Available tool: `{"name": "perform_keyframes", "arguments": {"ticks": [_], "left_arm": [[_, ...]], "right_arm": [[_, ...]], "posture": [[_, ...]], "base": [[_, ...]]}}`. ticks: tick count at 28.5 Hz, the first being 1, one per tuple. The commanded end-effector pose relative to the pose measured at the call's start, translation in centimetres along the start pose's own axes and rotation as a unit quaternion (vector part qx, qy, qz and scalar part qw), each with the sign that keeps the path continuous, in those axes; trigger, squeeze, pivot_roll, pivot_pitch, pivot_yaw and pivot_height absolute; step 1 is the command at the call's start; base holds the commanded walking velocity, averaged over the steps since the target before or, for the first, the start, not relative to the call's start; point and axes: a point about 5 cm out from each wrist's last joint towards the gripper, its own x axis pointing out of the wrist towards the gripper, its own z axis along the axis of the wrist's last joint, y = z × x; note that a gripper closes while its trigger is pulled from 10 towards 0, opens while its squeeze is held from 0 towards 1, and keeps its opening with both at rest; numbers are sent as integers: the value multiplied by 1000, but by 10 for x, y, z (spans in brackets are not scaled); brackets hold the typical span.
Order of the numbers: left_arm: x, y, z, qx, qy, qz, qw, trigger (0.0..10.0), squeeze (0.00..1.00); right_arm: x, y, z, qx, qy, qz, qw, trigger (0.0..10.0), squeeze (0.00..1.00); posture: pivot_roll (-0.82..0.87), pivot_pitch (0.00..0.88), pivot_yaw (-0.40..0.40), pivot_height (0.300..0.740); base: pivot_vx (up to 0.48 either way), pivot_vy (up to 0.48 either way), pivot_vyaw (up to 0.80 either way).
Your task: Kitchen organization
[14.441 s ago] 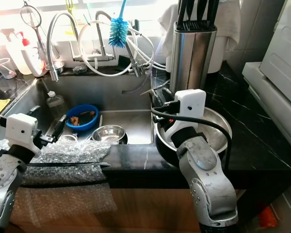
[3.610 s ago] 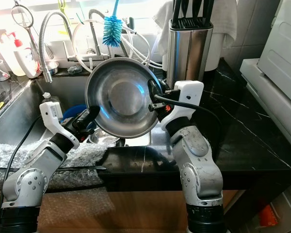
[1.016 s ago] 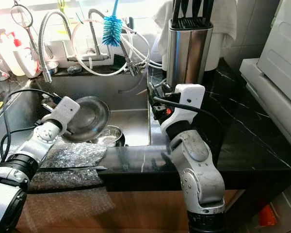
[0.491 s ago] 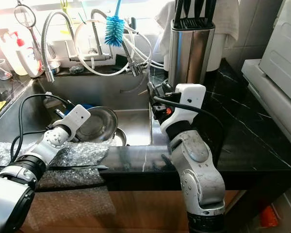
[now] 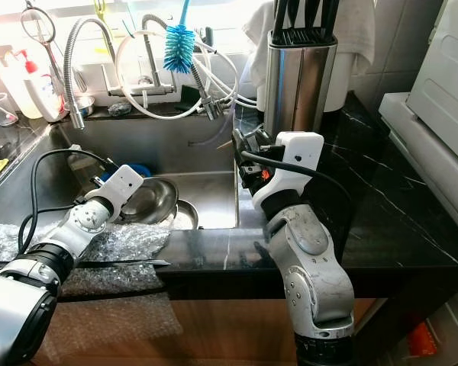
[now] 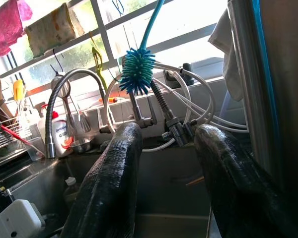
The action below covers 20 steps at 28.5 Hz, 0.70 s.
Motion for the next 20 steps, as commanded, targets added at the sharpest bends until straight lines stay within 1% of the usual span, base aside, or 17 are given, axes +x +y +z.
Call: {"name": "perform_keyframes", "arguments": {"ticks": [1, 3, 4, 6, 9, 10, 11, 13, 16, 20], "left_arm": [[2, 9, 9, -43, -13, 5, 999, 10000, 1000], [3, 13, 12, -97, -19, 0, 995, 10000, 1000], [3, 15, 13, -111, -22, -2, 994, 10000, 1000], [3, 17, 15, -117, -26, 0, 993, 10000, 1000], [3, 23, 22, -133, -52, -13, 990, 10000, 1000], [3, 23, 22, -133, -52, -13, 990, 10000, 1000], [3, 24, 24, -134, -61, -22, 989, 10000, 0], [3, 24, 27, -148, -74, -41, 985, 10000, 0], [2, 23, 28, -159, -82, -57, 982, 10000, 0], [1, 24, 32, -190, -104, -87, 972, 10000, 0]], "right_arm": [[0, 3, 2, 0, -2, 6, 1000, 10000, 0], [0, 3, 2, -1, -2, 6, 1000, 10000, 0], [0, 3, 2, -1, -2, 6, 1000, 10000, 0], [0, 2, 2, -1, -2, 5, 1000, 10000, 0], [1, 1, 3, -2, -1, 5, 1000, 10000, 0], [1, 1, 3, -2, -1, 5, 1000, 10000, 0], [1, 1, 3, -2, -1, 6, 1000, 10000, 0], [2, 1, 2, -2, 1, 8, 1000, 10000, 0], [2, 1, 2, -3, 3, 10, 1000, 10000, 0], [2, 0, 1, -3, 6, 13, 1000, 10000, 0]], "posture": [[-156, 0, 105, 740], [-155, 0, 104, 740], [-155, 0, 104, 740], [-154, 0, 104, 740], [-150, 0, 103, 740], [-150, 0, 103, 740], [-150, 0, 103, 740], [-147, 0, 101, 740], [-146, 0, 101, 740], [-146, 0, 100, 740]], "base": [[0, 0, 0], [0, 0, 0], [0, 0, 0], [0, 0, 0], [0, 0, 0], [0, 0, 0], [0, 0, 0], [0, 0, 0], [0, 0, 0], [0, 0, 0]]}}
